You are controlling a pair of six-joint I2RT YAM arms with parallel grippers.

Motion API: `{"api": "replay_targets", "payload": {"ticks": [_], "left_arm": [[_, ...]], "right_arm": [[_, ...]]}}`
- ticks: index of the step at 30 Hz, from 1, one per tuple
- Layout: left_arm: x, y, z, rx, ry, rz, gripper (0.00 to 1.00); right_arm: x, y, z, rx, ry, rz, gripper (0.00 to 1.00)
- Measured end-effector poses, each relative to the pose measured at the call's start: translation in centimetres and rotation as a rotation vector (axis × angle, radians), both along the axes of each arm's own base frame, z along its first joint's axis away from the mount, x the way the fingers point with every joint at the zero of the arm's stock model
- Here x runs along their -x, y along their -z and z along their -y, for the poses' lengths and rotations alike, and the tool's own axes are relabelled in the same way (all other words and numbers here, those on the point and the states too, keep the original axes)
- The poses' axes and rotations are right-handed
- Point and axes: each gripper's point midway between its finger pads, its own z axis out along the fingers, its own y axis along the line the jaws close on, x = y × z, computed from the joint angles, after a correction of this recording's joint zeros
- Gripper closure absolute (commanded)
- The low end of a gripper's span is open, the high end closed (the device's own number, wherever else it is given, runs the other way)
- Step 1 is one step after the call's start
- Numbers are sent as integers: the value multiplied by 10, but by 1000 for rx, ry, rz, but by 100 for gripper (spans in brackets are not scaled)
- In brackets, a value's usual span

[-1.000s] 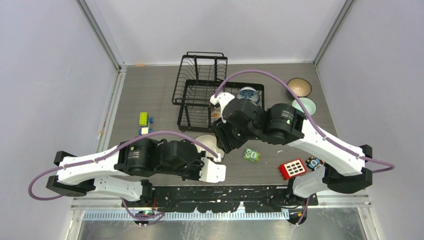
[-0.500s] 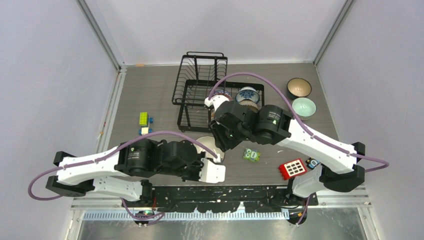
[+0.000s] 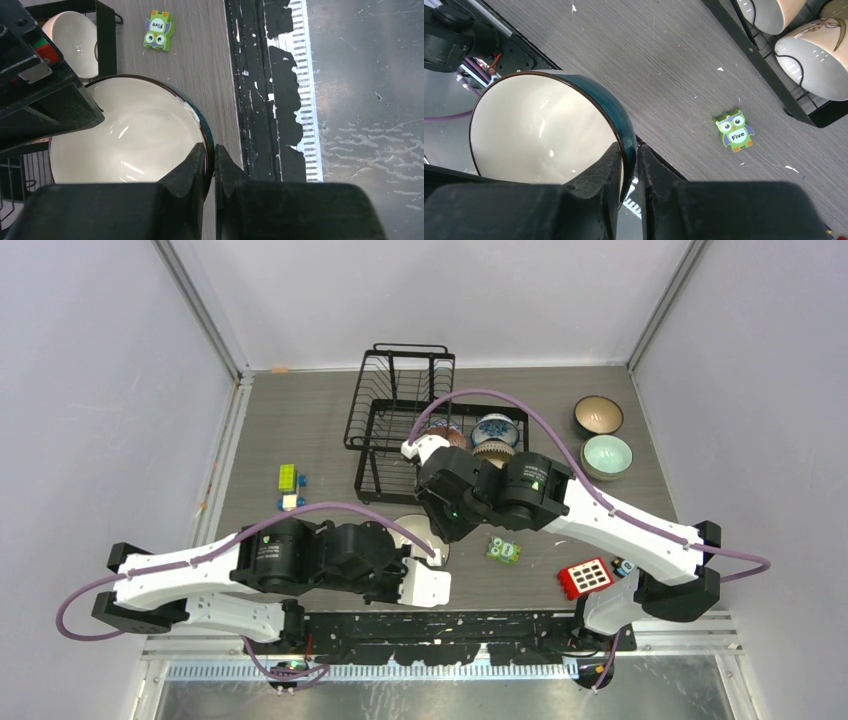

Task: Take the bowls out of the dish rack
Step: Place the bowl at the center of the board.

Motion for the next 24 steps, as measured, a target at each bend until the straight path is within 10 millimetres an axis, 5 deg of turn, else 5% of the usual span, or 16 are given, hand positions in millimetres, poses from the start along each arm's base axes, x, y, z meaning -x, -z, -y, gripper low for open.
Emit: {"api": "replay_targets", "payload": {"ticks": [4, 9, 15, 20, 24], "left_arm": [[0, -2, 2, 10, 0, -1, 100], [2, -5, 6, 30, 0, -12, 97], [-1, -8, 7, 55, -26, -12, 35], [-8, -26, 6, 140, -75, -2, 4], [-12, -40, 0, 201, -120, -3, 0]], "right_arm": [[0, 1, 0, 10, -7, 11, 98], [0, 9, 4, 48, -13, 17, 99], [-2, 10, 5, 60, -1, 35, 99], [-4, 11, 8, 65, 26, 41, 99], [-5, 6, 10, 45, 49, 46, 99]]}}
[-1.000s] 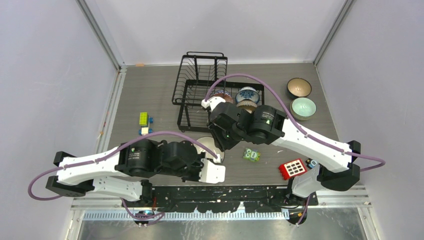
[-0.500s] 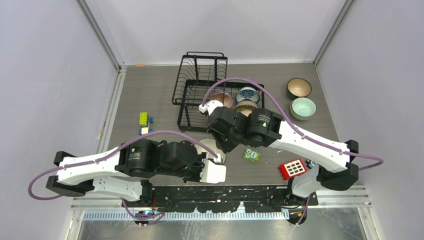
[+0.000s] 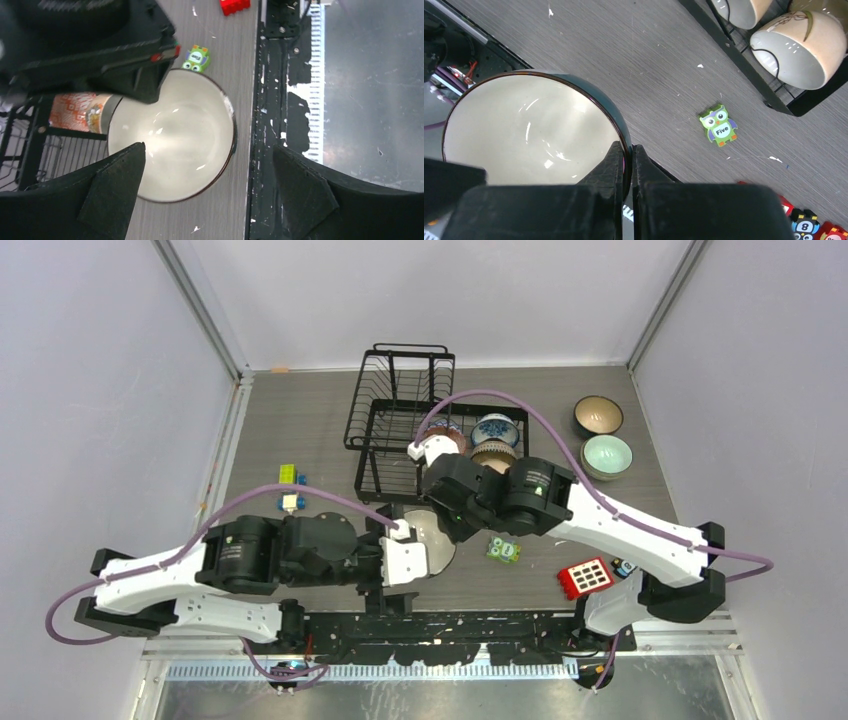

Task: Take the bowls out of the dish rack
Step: Place the bowl at the center of the board.

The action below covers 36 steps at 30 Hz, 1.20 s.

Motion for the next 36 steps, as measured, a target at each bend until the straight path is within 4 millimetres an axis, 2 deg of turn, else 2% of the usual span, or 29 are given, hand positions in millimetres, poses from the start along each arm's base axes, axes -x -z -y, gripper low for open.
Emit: {"api": "replay_targets", "payload": {"ticks": [7, 12, 15, 20, 22, 25, 30, 33, 36], "left_arm": [[-14, -35, -15, 101, -177, -68, 0], [-22, -48, -10, 142, -360, -201, 0], [-27, -35, -3, 149, -489, -284, 0], [-36, 18, -4, 139, -748, -421, 0], [-39, 29, -4, 166, -842, -474, 0], [-46, 33, -6, 241, -969, -545, 0], [-59, 35, -13, 358, -1166, -616, 0], [-64, 46, -15, 345, -1258, -594, 0], [-70, 55, -8, 309, -1339, -539, 0]], "right_arm": [[-3, -17, 25, -68, 69, 63, 99], [-4, -21, 47, -108, 127, 101, 99], [-6, -16, 53, -123, 162, 112, 99], [-7, 13, 62, -87, 221, 104, 99], [-7, 25, 63, -71, 240, 92, 99], [-6, 37, 65, -53, 263, 80, 99], [-10, 46, 63, -70, 313, 80, 99], [-12, 53, 62, -77, 346, 81, 99], [-15, 57, 61, -88, 380, 86, 99]]}}
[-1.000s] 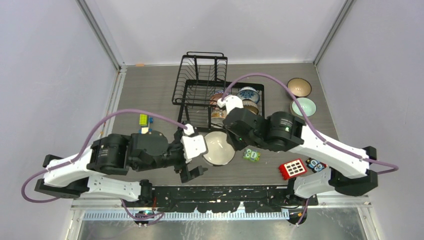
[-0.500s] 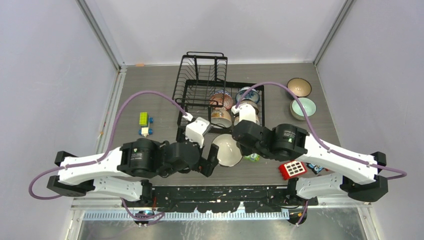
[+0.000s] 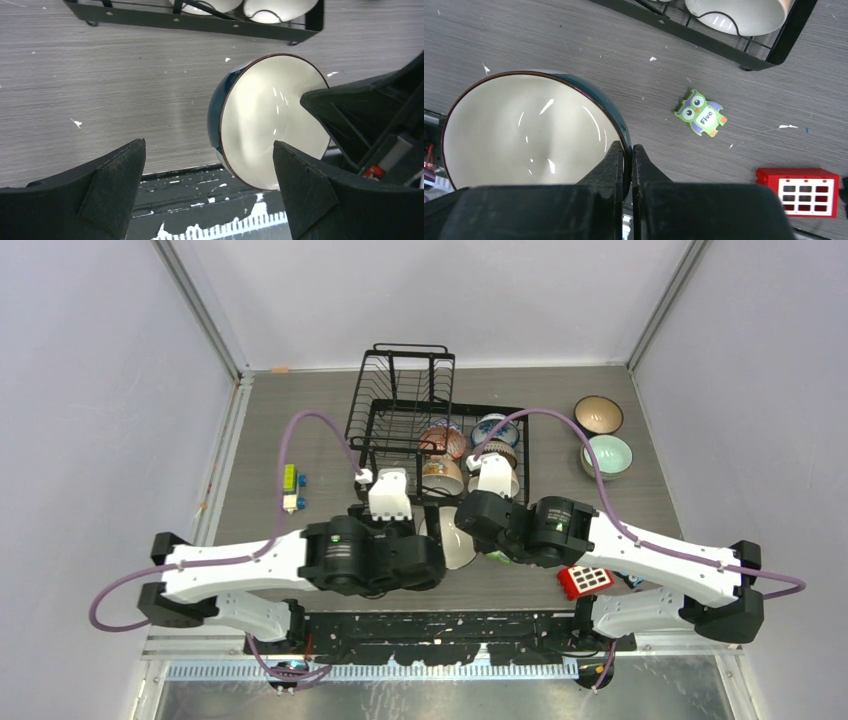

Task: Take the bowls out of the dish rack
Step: Place the bowl at the center of the board.

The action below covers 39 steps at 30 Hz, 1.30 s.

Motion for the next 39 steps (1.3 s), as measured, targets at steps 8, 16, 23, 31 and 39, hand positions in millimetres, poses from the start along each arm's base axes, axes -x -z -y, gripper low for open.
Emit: {"api": "replay_targets", "payload": {"ticks": [8, 16, 23, 31, 39], "left_arm": [[-16, 19, -6, -116, -115, -11, 20], [-26, 27, -11, -111, -155, -30, 65], [-28, 28, -2, -90, -145, -38, 70], [-29, 34, 1, -107, -146, -51, 89], [-27, 38, -1, -146, -133, -63, 100]], "right_arm": [[-5, 0, -8, -48, 46, 9, 99], [-6, -2, -11, -68, 53, 12, 99], [-6, 0, -13, -69, 54, 10, 99], [-6, 0, -14, -71, 52, 5, 99], [-5, -1, -18, -87, 43, -2, 99]]}}
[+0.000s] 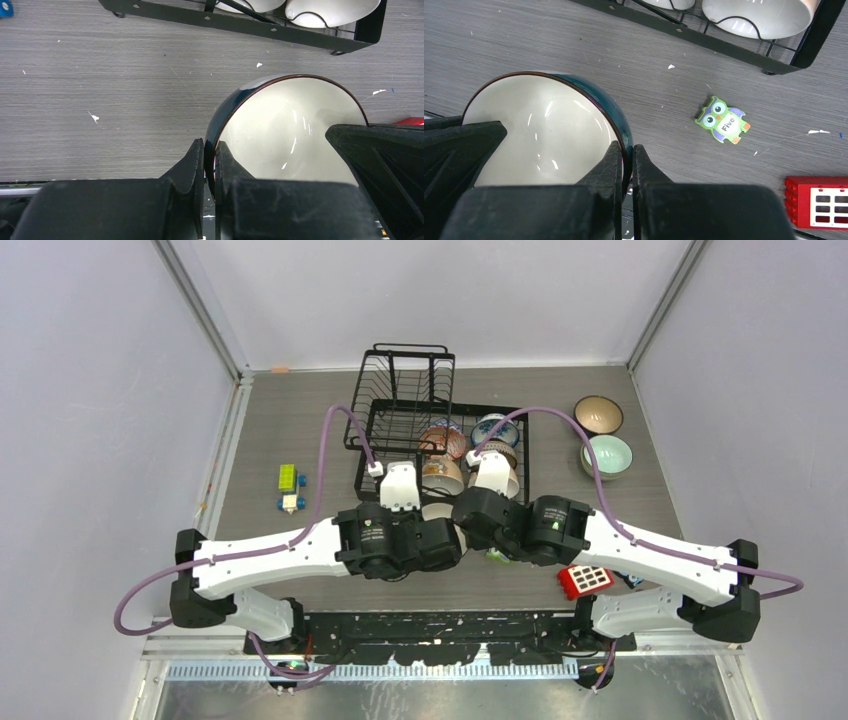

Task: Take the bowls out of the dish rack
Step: Place the bowl at the center of the board.

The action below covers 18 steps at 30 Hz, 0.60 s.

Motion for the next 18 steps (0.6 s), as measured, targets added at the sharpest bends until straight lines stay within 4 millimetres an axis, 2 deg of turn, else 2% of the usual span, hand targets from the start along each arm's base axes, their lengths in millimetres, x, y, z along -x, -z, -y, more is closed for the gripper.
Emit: {"api": "replay_targets", "payload": {"ticks": [2, 7, 11, 18], "left_arm": [[0, -1, -1, -2, -1, 0, 100], [0, 1, -2, -16, 3, -7, 100], [3, 7, -1, -38, 9, -28, 100], [3, 8, 0, -40, 11, -32, 100]], "right_arm": [[0, -1, -1, -4, 0, 0, 93], [0, -2, -3, -15, -7, -4, 65], [-1, -10, -9, -50, -8, 4, 46], [2, -16, -14, -79, -27, -5, 22]]}}
